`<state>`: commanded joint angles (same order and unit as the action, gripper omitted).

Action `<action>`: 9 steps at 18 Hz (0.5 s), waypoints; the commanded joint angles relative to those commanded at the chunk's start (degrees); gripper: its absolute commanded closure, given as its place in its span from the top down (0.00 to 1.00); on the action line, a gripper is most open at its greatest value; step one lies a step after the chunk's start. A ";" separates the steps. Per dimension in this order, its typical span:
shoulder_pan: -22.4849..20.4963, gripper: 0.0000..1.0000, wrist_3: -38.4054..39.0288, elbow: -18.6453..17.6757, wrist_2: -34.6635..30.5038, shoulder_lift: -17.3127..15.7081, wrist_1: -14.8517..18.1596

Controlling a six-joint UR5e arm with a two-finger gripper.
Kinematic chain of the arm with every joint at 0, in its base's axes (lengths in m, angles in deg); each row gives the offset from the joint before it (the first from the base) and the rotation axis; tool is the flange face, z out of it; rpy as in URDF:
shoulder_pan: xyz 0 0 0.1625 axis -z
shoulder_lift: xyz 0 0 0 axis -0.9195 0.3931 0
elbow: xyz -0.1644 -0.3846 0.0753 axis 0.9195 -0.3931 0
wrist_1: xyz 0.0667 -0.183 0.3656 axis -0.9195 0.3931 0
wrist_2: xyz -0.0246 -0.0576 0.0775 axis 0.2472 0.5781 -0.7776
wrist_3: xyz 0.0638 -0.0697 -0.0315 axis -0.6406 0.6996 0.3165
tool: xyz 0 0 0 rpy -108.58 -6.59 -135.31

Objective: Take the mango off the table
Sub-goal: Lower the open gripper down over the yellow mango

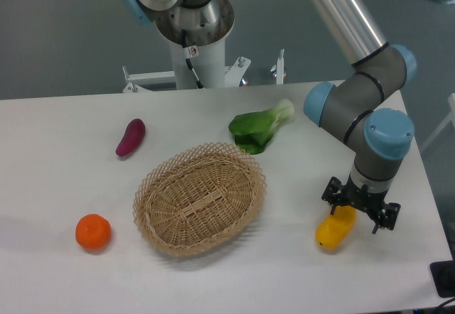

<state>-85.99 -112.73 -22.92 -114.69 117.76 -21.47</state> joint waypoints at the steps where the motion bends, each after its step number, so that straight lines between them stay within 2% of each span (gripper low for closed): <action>1: 0.52 1.00 0.09 0.00 -0.09 0.09 0.17; 9: 1.50 1.00 0.27 -0.53 -0.53 0.35 0.44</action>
<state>-84.50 -112.46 -23.44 -115.22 118.11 -21.04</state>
